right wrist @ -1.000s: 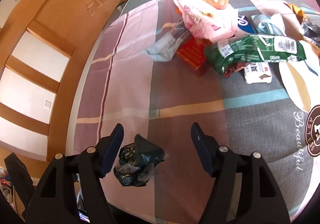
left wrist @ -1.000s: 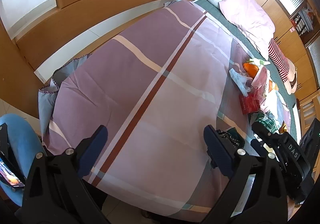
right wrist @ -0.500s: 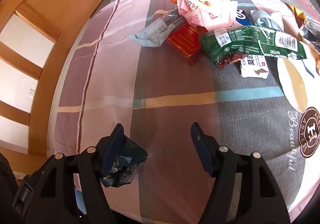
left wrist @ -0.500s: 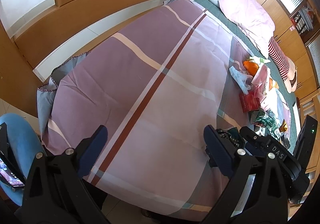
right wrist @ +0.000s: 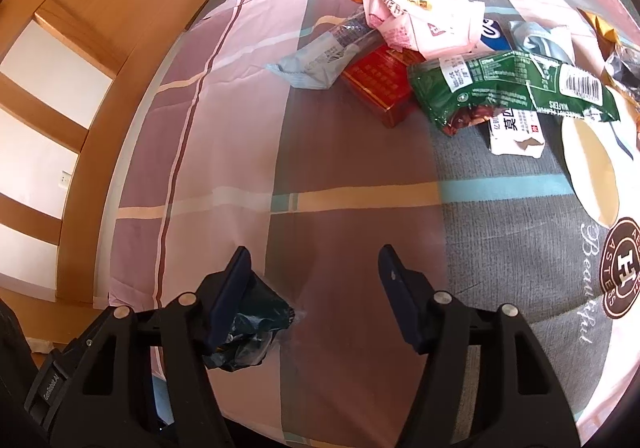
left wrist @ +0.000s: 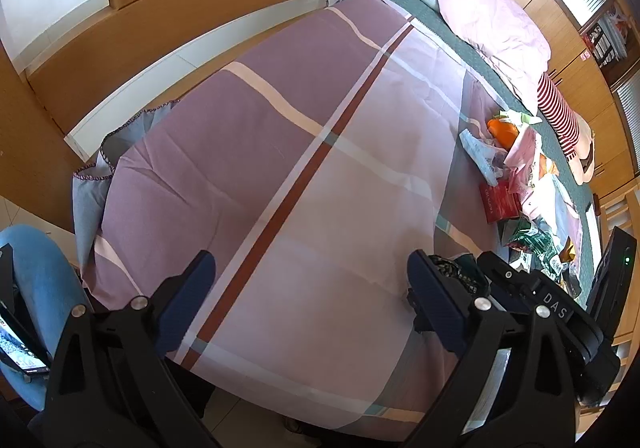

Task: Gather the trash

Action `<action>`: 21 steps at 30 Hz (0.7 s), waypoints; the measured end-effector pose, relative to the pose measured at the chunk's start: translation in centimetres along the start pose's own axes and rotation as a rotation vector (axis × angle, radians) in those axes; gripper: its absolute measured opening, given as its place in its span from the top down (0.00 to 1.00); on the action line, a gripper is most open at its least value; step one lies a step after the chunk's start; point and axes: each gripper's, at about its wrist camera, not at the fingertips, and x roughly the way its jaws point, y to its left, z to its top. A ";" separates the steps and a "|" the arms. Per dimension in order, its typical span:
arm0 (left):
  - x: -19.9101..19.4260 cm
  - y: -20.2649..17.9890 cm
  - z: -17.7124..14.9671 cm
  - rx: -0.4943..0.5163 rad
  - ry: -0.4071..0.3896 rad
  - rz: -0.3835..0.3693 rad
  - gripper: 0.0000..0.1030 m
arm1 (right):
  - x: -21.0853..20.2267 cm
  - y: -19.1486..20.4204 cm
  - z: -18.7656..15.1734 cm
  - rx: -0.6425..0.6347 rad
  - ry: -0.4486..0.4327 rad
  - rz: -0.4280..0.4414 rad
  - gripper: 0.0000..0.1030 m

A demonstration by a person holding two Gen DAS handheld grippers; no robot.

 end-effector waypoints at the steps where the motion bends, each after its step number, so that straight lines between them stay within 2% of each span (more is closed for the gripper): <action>1: 0.0 0.0 0.0 0.000 0.001 0.000 0.07 | 0.0 0.0 0.0 0.000 0.001 0.001 0.37; 7: 0.2 -0.1 0.0 0.001 0.008 -0.002 0.07 | -0.1 -0.4 0.0 0.013 0.001 0.003 0.37; 10: 0.2 0.0 0.1 -0.003 0.011 -0.003 0.07 | -0.1 0.0 -0.1 -0.011 0.003 0.012 0.52; 13: 0.2 0.2 0.2 -0.006 0.012 -0.005 0.07 | 0.0 0.5 -0.3 -0.029 0.018 0.035 0.57; 16: 0.2 0.3 0.3 -0.010 0.014 -0.006 0.07 | 0.1 0.9 -0.4 -0.043 0.032 0.069 0.57; 18: 0.2 0.4 0.3 -0.015 0.013 -0.006 0.07 | 0.3 1.3 -0.6 -0.052 0.060 0.136 0.57; 19: 0.2 0.5 0.3 -0.020 0.013 -0.005 0.07 | 0.3 1.5 -0.6 -0.049 0.070 0.178 0.55; 21: 0.2 0.7 0.4 -0.029 0.013 -0.004 0.07 | -0.1 1.6 -0.5 -0.043 0.056 0.203 0.51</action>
